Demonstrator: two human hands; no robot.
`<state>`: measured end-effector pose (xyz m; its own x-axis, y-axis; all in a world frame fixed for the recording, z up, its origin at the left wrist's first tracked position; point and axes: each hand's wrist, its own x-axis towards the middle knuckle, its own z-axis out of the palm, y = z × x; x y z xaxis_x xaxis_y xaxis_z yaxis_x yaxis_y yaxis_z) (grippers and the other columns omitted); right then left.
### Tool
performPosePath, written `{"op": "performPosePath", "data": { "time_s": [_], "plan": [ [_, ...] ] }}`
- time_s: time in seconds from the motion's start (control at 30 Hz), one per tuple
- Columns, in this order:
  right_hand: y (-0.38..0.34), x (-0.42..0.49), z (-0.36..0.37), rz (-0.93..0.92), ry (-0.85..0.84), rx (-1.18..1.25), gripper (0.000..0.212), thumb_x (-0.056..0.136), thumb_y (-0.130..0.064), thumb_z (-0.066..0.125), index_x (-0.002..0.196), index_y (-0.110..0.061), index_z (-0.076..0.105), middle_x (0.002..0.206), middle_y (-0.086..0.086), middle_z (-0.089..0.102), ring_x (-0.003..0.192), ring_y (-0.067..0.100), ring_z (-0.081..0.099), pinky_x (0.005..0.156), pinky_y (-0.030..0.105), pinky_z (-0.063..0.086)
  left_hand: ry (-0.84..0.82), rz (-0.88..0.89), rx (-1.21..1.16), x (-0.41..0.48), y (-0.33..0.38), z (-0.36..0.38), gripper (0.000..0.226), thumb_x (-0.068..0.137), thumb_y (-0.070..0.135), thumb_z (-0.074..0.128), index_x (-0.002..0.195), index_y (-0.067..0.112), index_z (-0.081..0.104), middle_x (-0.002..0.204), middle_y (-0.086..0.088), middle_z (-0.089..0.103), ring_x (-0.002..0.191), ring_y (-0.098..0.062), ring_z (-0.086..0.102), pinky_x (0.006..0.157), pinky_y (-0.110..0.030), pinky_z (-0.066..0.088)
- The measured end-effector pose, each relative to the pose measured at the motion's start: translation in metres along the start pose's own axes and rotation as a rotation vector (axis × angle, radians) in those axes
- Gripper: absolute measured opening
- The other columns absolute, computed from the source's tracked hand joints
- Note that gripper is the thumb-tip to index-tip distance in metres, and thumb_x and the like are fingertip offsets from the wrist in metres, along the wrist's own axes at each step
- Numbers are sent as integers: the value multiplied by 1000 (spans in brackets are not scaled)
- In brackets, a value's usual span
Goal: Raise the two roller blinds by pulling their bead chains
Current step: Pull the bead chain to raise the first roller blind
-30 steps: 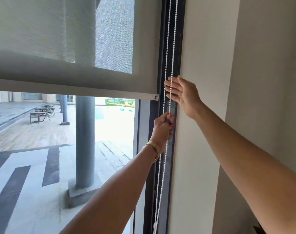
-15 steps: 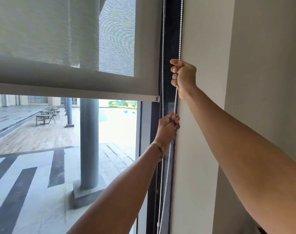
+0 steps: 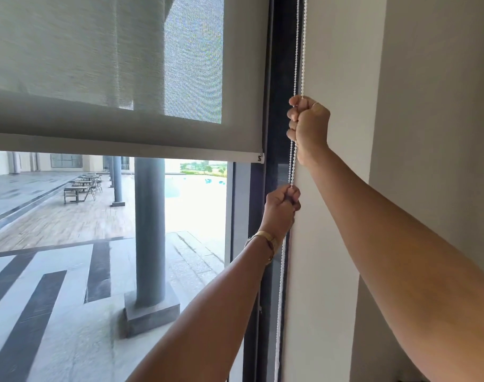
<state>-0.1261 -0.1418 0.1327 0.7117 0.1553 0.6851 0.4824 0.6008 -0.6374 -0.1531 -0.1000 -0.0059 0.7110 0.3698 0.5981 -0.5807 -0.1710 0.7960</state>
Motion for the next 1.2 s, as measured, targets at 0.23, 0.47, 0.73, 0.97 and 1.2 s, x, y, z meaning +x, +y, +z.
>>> {"op": "performPosePath", "data": {
  "time_s": [0.23, 0.47, 0.73, 0.97, 1.2],
  "plan": [
    [26, -16, -22, 64, -4, -51, 38, 80, 7, 22, 71, -12, 54, 57, 1, 36, 37, 5, 22, 39, 19, 13, -13, -20, 51, -13, -30, -4, 37, 75, -18, 16, 71, 9, 42, 62, -1, 31, 52, -8, 26, 39, -7, 25],
    [45, -14, -22, 11, -16, -120, 41, 88, 5, 25, 72, -15, 57, 57, 0, 40, 35, 2, 27, 35, 15, 20, -7, -56, 70, -13, -43, -5, 35, 74, -16, 19, 76, 7, 44, 63, 1, 31, 45, -3, 26, 40, -9, 23],
    [58, -3, -26, 5, -65, -137, 36, 98, -5, 26, 76, -17, 52, 60, -1, 39, 35, 1, 27, 36, 15, 21, -33, -29, 107, -4, -53, -17, 30, 83, -11, 20, 75, 2, 46, 60, -1, 31, 40, -2, 27, 38, -13, 20],
    [82, 15, -30, -4, -155, -177, 37, 100, -5, 24, 73, -17, 46, 59, 0, 43, 35, 3, 37, 37, 15, 31, -33, 52, 257, 26, -75, -35, 19, 85, -13, 23, 73, -12, 38, 66, -14, 41, 53, -10, 39, 47, -11, 33],
    [101, 38, -35, 15, -161, -386, 27, 101, -13, 27, 89, -15, 52, 67, -1, 60, 64, 13, 67, 56, 18, 49, 60, 146, 482, 56, -97, -41, 28, 93, 3, 36, 87, 8, 63, 74, -4, 72, 71, -7, 68, 71, -15, 53]
  ]
}}
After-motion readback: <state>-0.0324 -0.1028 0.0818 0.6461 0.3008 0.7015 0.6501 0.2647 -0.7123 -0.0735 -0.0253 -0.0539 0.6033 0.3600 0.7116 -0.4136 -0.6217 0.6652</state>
